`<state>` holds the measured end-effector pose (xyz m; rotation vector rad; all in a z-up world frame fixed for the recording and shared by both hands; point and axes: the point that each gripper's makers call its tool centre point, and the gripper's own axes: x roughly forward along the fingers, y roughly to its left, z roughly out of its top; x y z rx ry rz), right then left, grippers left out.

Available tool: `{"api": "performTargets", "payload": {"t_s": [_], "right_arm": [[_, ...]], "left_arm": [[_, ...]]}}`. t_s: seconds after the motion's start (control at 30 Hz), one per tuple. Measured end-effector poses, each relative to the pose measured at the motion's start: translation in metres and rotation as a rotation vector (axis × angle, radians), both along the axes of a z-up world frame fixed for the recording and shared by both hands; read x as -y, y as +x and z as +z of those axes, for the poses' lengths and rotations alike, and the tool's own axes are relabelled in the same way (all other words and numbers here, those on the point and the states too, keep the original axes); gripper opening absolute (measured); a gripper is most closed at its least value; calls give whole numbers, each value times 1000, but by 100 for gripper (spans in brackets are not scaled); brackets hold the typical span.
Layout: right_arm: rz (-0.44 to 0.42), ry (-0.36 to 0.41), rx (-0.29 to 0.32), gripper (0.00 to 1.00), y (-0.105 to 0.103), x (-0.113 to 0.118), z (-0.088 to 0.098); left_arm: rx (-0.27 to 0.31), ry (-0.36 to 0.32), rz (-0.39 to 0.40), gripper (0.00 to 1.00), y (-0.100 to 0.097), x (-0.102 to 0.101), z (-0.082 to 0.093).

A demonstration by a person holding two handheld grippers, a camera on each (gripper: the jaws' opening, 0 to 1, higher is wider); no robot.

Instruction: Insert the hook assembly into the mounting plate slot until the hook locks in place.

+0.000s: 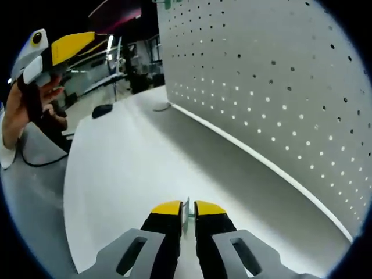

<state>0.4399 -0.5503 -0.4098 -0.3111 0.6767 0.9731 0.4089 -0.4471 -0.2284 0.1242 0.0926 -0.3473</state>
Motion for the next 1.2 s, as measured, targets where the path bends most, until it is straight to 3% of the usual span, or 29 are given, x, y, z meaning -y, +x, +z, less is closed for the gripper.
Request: {"api": "performTargets", "payload": {"t_s": [0.47,0.93,1.2], "right_arm": [[24,-23,-26,0,2,-3,-6],[16,10,-13,0,-1,-3,7],[39,-33,-30,0,1,-5,0]], "left_arm": [[-5,5,-1,21,1,1,-1],[-6,12,-12,20,0,4,-2],[0,8,-8,20,-1,2,0]]}}
